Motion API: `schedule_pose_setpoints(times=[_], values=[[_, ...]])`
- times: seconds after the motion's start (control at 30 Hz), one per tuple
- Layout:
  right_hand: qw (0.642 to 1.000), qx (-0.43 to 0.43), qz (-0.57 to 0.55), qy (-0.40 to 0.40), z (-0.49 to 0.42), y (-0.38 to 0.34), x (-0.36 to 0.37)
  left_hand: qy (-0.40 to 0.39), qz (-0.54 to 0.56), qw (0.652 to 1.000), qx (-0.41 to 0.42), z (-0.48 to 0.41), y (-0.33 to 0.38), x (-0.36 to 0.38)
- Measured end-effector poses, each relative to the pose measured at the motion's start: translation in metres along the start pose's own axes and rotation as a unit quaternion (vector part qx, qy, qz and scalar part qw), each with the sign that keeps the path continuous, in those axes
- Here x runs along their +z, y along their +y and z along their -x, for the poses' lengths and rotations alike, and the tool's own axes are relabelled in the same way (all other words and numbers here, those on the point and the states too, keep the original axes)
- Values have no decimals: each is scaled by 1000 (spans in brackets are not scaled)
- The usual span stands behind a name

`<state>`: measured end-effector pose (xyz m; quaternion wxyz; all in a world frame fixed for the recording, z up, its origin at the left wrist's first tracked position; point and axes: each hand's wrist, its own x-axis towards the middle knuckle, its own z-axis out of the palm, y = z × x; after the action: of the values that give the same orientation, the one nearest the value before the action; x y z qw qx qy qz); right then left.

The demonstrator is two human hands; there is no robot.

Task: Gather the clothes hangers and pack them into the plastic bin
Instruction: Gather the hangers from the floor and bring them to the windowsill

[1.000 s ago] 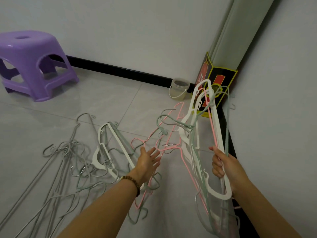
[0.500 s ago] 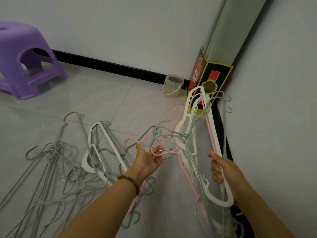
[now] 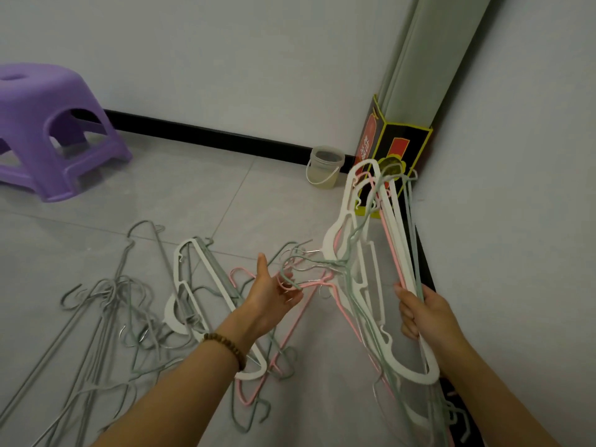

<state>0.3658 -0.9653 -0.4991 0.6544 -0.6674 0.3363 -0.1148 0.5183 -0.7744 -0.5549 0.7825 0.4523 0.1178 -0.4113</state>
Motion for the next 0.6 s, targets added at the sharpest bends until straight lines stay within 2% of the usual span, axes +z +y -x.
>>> schedule_pose_setpoints(times=[0.1, 0.17, 0.27, 0.37, 0.43, 0.6], values=[[999, -17, -31, -11, 10, -31, 16, -6, -52, 997, 60, 12, 21, 8], [998, -24, -60, -24, 22, -59, 29, -6, -48, 996, 68, 34, 40, 20], [997, -19, -72, -36, 48, -110, 50, -39, -71, 996, -28, 88, 67, 50], [995, -7, -74, -60, 83, -174, 66, -136, -101, 980, -100, 152, 95, 92], [993, 9, -93, -72, 110, -224, 71, -148, -102, 980, -84, 192, 122, 119], [988, 25, -121, -92, 182, -360, 69, -120, -150, 980, -55, 296, 212, 183]])
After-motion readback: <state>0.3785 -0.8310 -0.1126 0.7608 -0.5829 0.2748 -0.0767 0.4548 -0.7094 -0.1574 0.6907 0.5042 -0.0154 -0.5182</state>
